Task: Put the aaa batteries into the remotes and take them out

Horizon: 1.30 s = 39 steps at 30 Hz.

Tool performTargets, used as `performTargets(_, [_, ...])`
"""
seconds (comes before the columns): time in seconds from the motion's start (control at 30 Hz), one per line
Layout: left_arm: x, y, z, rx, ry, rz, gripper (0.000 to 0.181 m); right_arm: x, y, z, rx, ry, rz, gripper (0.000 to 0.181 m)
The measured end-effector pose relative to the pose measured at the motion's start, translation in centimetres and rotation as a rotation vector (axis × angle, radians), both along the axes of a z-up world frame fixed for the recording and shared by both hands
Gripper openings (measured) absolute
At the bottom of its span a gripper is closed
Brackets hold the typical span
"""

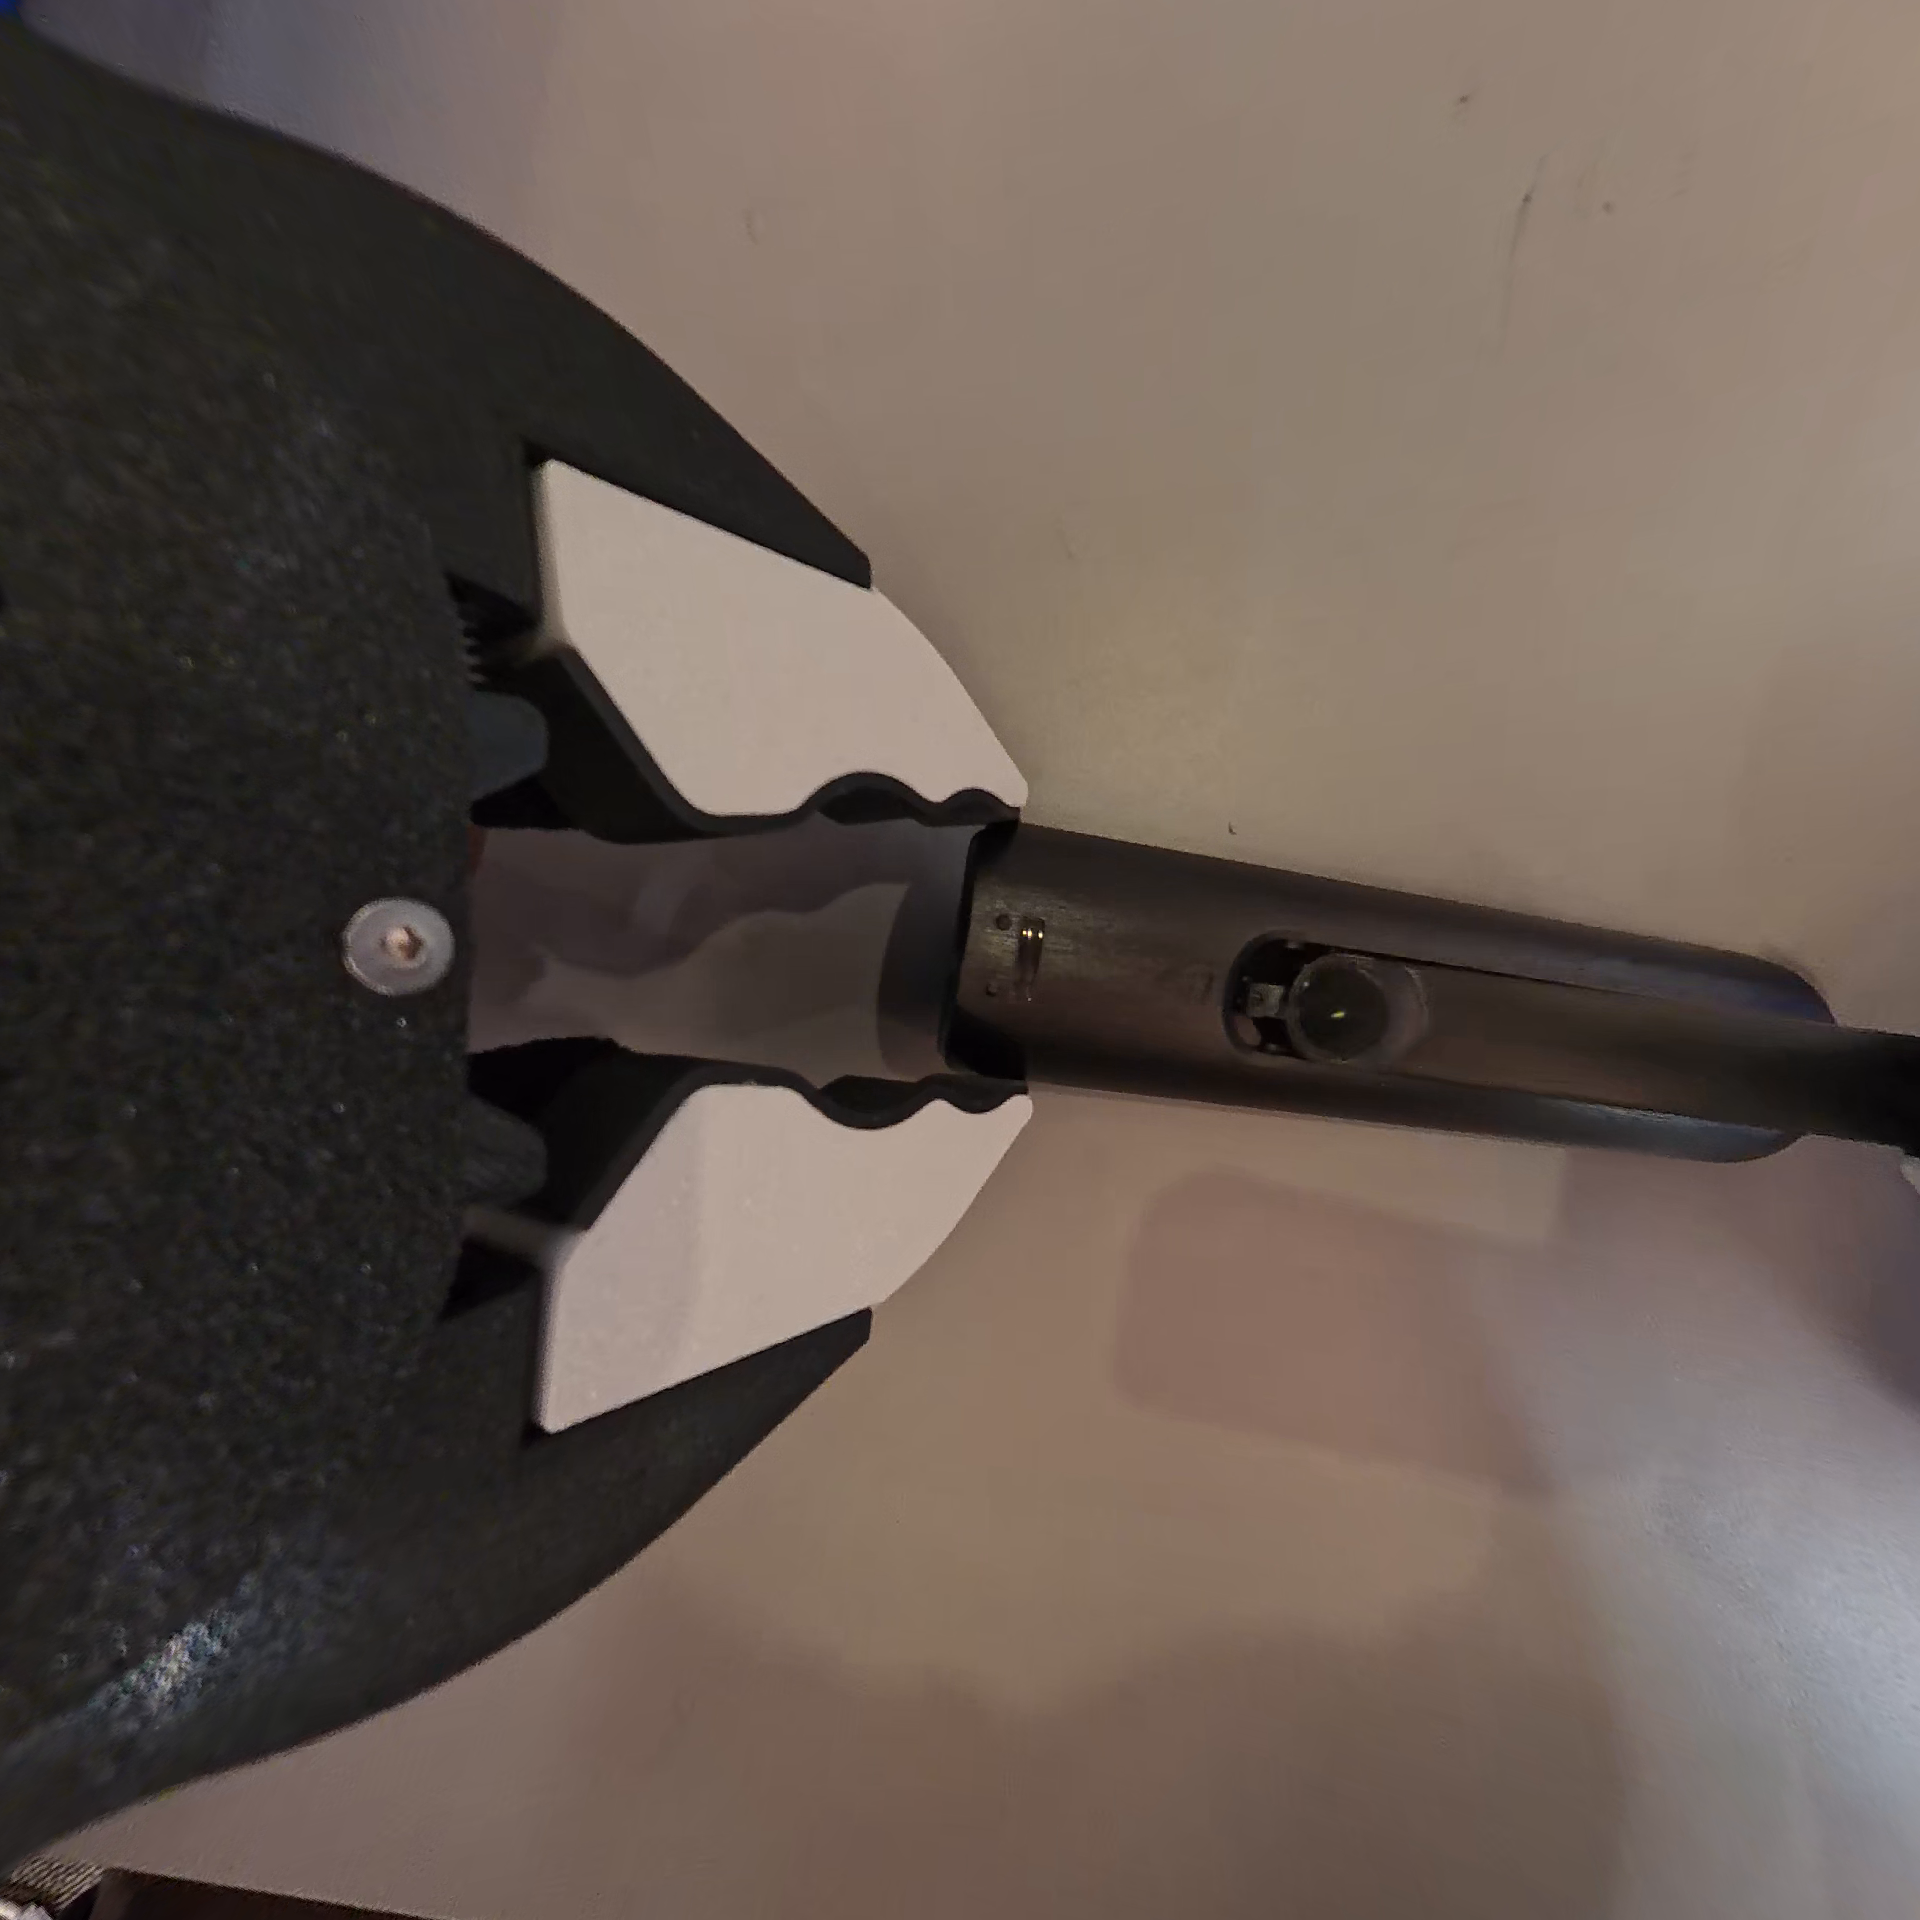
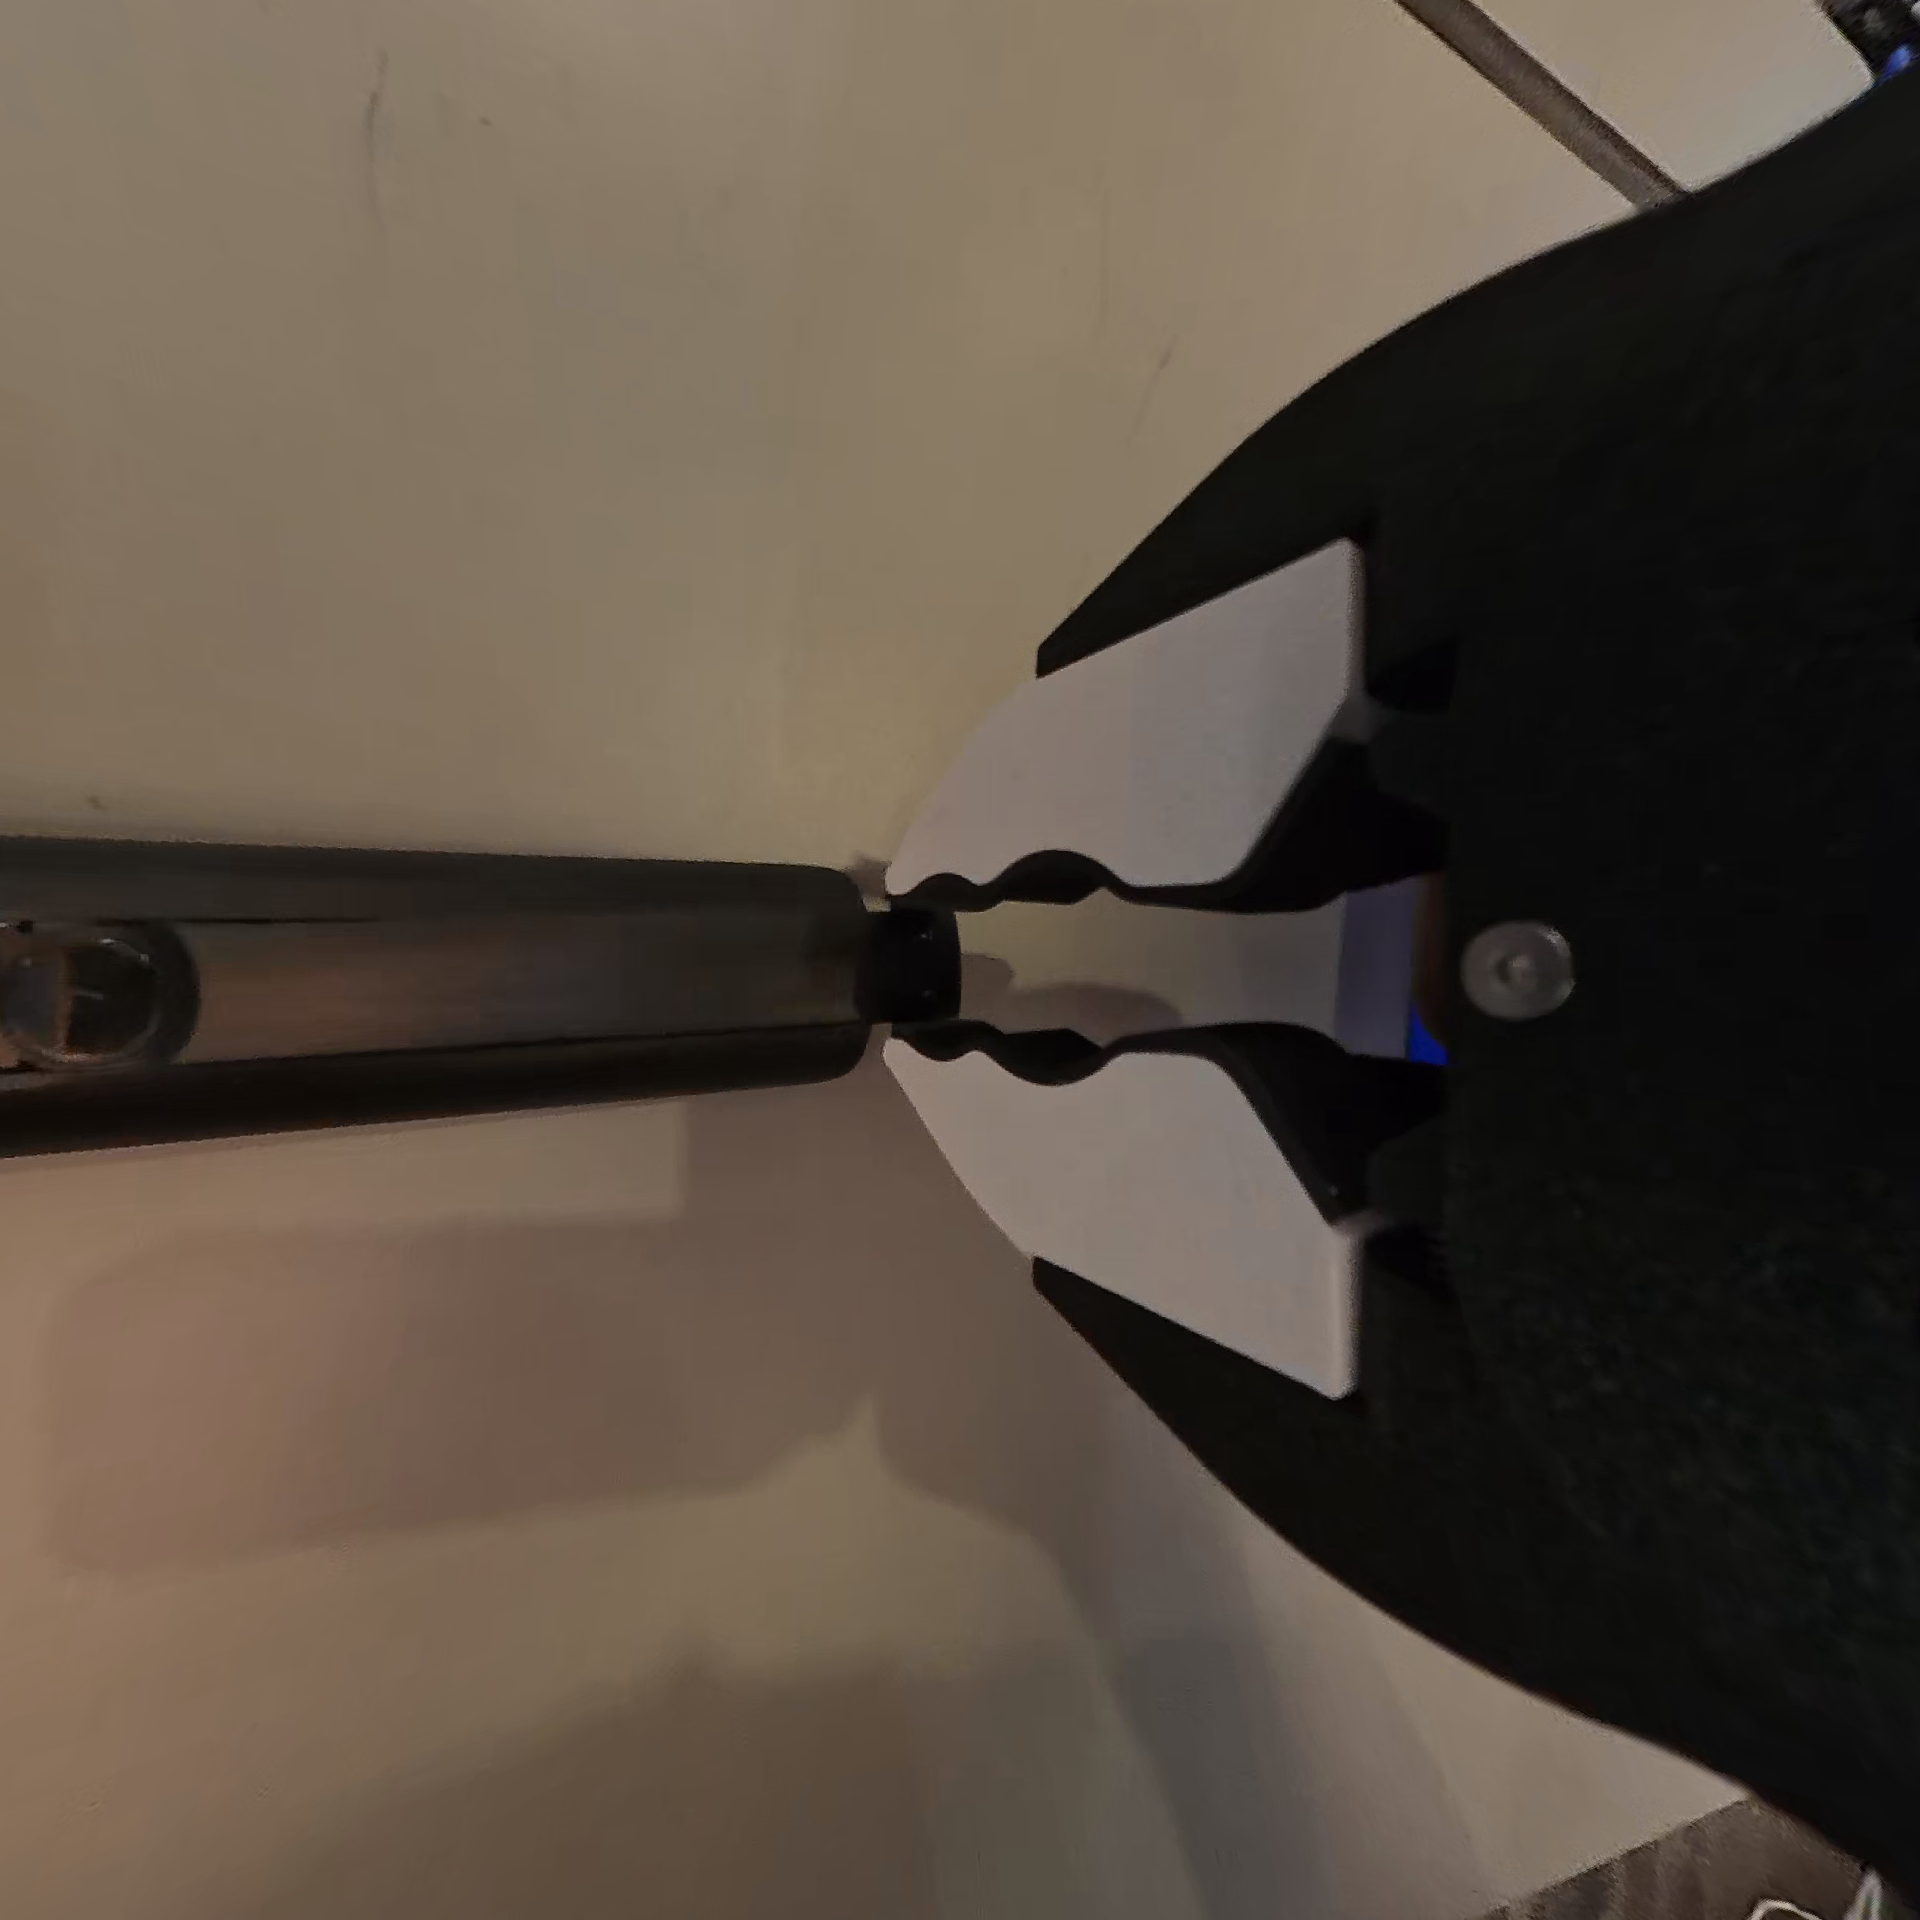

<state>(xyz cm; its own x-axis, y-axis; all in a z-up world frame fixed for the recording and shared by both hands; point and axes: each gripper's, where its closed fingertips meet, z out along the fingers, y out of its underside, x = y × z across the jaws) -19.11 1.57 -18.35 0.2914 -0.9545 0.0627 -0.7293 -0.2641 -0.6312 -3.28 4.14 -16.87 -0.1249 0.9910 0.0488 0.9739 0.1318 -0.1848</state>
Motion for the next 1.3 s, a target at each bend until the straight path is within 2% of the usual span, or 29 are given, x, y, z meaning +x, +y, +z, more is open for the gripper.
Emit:
performTargets(0.53, [0.1, 0.0, 0.3, 0.006, -0.001, -0.002, 0.046, -0.7, -0.1, 0.9, 0.014, -0.090, 0.014, 0.020])
performTargets(0.9, [0.1, 0.0, 0.4, 0.007, -0.004, -0.003, 0.046, 0.5, 0.0, -1.3, -0.020, -0.088, -0.022, 0.020])
performTargets(1.3, [0.1, -0.1, 0.4, 0.000, -0.004, -0.003, 0.046, -0.3, 0.0, -1.4, -0.025, -0.051, -0.026, 0.020])
